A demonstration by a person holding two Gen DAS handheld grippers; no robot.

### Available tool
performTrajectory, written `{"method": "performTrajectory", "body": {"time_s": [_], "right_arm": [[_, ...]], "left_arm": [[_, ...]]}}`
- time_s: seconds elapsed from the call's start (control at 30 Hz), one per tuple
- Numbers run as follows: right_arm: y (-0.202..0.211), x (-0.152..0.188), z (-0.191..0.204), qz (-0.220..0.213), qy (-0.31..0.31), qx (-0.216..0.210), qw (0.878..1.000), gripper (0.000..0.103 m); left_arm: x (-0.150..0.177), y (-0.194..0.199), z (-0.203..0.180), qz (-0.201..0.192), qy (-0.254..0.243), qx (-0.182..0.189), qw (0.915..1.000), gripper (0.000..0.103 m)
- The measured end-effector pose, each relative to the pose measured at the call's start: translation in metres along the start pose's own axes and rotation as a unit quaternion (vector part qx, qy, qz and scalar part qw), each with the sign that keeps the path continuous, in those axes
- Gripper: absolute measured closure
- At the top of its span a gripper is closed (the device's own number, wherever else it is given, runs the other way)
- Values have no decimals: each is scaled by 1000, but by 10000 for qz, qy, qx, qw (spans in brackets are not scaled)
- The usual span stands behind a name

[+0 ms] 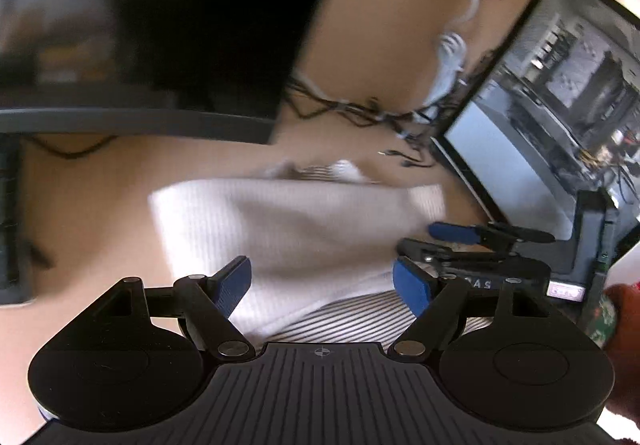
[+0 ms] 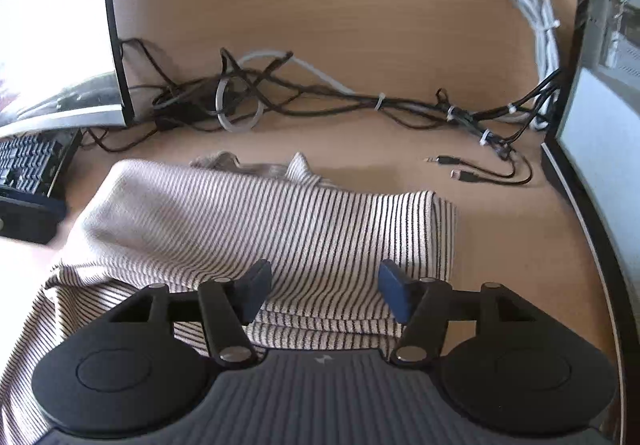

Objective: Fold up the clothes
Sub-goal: 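Grasp the folded shirt edge with the right tool and fold it inward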

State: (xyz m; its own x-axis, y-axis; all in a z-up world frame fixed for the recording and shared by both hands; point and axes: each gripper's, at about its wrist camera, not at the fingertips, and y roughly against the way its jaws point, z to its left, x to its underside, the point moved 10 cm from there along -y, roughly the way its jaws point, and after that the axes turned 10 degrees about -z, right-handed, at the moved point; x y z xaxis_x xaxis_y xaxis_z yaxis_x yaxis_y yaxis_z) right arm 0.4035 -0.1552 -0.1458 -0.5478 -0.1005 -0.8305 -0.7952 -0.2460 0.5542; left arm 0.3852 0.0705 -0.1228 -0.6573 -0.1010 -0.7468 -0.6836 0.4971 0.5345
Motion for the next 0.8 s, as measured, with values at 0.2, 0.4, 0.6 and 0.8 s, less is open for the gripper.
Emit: {"method": "performTrajectory", "body": {"time_s": [0.2, 0.4, 0.6, 0.8], "right_arm": [[10, 9, -4, 96, 295, 38, 9995, 48], [15, 8, -10, 151, 408, -37, 9990, 49], [21, -31, -26, -192, 155, 108, 9996, 57], [-21, -26, -24, 144, 194, 196, 9995, 66]], "left_arm": [[31, -19, 10, 434, -419, -34, 9982, 23], [28, -6, 16, 500, -521, -45, 9974, 23], [4, -3, 10, 167, -115, 2, 9998, 20], [9, -31, 28, 350, -141, -462, 9982, 22]]}}
